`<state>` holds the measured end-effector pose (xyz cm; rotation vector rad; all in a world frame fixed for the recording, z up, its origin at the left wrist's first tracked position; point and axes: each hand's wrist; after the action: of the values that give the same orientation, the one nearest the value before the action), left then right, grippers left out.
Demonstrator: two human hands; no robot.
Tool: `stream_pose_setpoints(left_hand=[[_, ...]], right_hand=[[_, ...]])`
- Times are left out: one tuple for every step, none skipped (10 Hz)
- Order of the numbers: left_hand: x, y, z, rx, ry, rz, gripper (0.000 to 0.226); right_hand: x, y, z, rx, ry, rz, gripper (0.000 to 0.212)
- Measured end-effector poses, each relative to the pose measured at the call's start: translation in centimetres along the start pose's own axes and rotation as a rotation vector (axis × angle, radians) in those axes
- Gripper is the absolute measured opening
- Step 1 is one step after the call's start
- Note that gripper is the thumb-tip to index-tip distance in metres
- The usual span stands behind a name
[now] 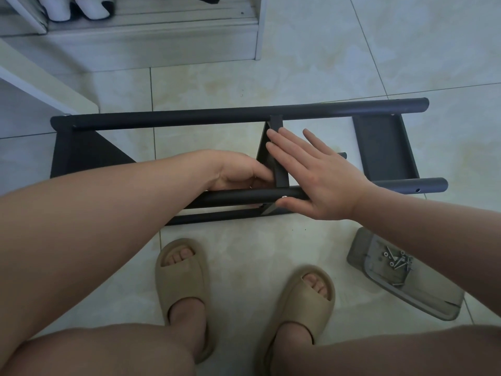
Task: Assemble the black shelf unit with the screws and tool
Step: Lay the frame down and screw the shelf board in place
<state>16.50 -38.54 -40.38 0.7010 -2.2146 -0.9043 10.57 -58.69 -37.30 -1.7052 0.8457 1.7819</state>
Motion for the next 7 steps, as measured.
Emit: stream_pose_setpoints(left_hand=[[-0.05, -0.23, 0.34, 0.031, -0.03, -0.021, 0.027], [-0.1, -0.25, 0.48, 0.068, -0.045, 0.015, 0.032], [-0.17, -0.23, 0.51, 0.114, -0.036, 0.042, 0.022], [-0.31, -0.55, 0.76, 0.148, -0.008, 0.017, 0.023], [-0.33, -0.65, 0.87, 0.159, 0.01, 0.02, 0.024], [-0.31, -0.57, 0.77, 0.163, 0.014, 0.036, 0.023], [-0.28, -0.51, 0.72, 0.146, 0.022, 0.038, 0.023]], right_hand=[[-0.07, 0.01, 0.04, 0.001, 0.001, 0.001, 0.091], [-0.06, 0.0, 0.0, 0.003, 0.003, 0.006, 0.091], [0.01, -0.02, -0.07, 0.002, 0.007, 0.005, 0.091], [0.07, -0.02, -0.06, 0.002, 0.006, 0.001, 0.091], [0.13, -0.04, -0.03, 0.001, 0.007, 0.001, 0.091], [0.14, -0.03, -0.05, 0.002, 0.005, 0.004, 0.091], [0.15, -0.01, -0.06, 0.001, 0.008, -0.002, 0.091]])
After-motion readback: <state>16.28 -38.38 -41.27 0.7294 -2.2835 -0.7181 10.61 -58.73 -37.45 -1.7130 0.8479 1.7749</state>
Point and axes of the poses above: each hand's wrist, its own y-axis away from the middle knuckle, its own x-axis out of the palm, z = x × y, and after that the axes turned 6 degrees about y, right-handed
